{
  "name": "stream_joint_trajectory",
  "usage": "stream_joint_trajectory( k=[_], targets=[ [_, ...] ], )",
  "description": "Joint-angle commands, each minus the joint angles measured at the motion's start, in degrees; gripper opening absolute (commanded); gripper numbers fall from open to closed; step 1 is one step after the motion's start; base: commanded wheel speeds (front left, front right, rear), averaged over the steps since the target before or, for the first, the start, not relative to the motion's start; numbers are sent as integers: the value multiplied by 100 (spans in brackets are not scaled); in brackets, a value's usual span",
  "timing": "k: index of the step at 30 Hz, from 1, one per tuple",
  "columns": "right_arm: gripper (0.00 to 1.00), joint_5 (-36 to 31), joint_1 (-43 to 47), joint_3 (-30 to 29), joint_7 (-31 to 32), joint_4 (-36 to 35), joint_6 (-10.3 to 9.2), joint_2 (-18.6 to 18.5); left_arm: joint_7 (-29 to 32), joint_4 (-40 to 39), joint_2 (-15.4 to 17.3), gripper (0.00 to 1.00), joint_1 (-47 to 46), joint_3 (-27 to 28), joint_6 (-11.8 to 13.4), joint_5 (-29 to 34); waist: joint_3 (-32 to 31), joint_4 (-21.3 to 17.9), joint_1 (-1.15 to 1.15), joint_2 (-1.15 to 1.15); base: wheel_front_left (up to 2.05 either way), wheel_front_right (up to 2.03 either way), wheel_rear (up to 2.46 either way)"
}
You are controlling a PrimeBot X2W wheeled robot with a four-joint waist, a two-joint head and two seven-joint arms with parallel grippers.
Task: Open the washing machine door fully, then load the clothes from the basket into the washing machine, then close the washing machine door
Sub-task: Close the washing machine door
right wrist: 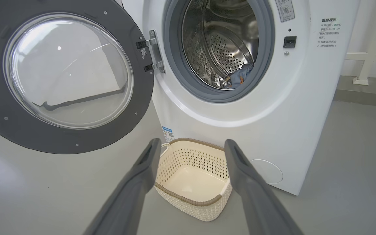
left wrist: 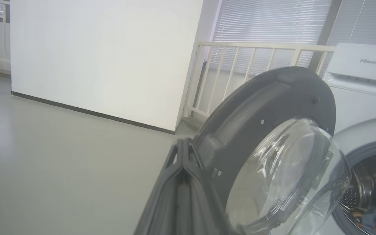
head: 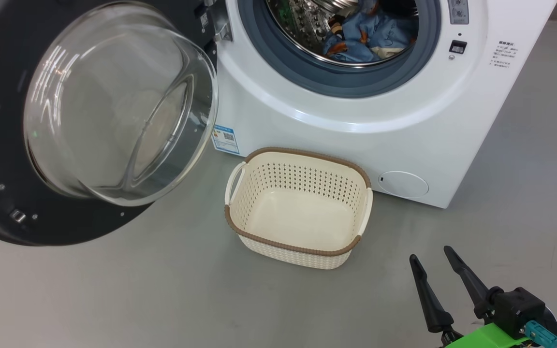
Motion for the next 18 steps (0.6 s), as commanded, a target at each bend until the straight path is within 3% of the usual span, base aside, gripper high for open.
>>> stream_joint_trajectory(
  k=[1, 7, 18],
  targets=[
    [100, -35, -85, 125, 23, -174, 9, -48, -31, -52, 251, 0, -325, 306, -61, -121, 24, -4, 0, 0, 0, 0, 0],
    [100, -37, -114, 120, 55, -226, 9, -70, 47, 545, 775, 0, -1094, 789, -313, -788, 111, -25, 0, 0, 0, 0, 0],
    [100, -41, -195, 74, 158, -367, 9, -193, 605, 1839, 1438, 0, -2210, 1440, -514, -2096, 374, -165, 0, 0, 0, 0, 0]
  ],
)
